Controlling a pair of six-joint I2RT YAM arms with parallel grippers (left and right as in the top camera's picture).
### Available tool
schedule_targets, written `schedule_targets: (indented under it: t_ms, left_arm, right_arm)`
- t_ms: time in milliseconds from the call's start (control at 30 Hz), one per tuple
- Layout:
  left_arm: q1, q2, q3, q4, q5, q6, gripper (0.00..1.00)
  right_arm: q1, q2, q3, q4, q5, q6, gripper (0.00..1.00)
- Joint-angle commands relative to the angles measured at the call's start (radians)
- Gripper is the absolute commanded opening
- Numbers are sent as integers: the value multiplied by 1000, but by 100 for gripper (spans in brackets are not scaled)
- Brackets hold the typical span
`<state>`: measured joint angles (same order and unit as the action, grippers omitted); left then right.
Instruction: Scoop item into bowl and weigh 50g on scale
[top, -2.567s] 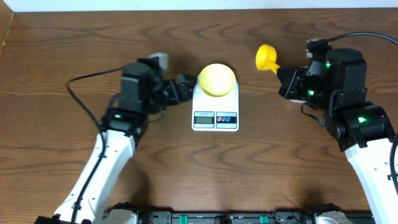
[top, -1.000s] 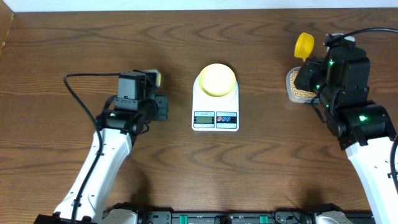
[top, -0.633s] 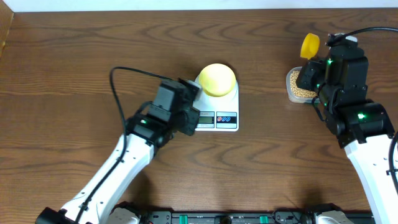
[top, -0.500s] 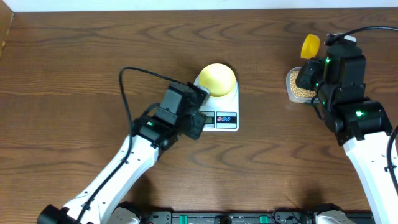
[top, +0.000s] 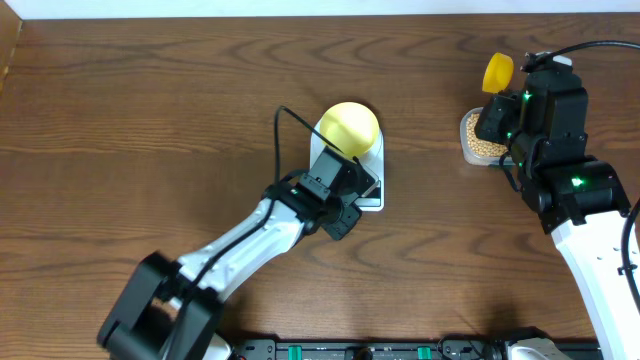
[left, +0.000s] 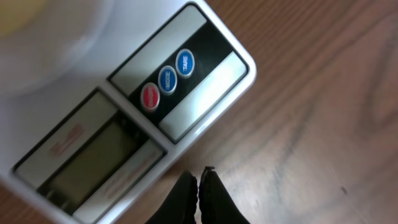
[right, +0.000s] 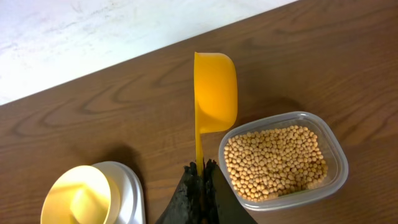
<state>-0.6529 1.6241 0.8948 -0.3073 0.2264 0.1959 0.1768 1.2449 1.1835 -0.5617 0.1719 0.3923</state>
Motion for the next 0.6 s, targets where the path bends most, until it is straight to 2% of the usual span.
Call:
schedule_targets:
  t_ms: [0, 333, 567]
  left_arm:
    - [0, 23, 9, 52, -12, 20, 7]
    - [0, 30, 9, 197, -55, 9, 7]
    - [0, 87, 9, 235, -74, 9, 7]
  right_arm:
    - [-8, -1, 11, -7, -6, -13, 1]
    - [-7, -1, 11, -48, -7, -12, 1]
    - [-7, -2, 11, -48, -6, -12, 1]
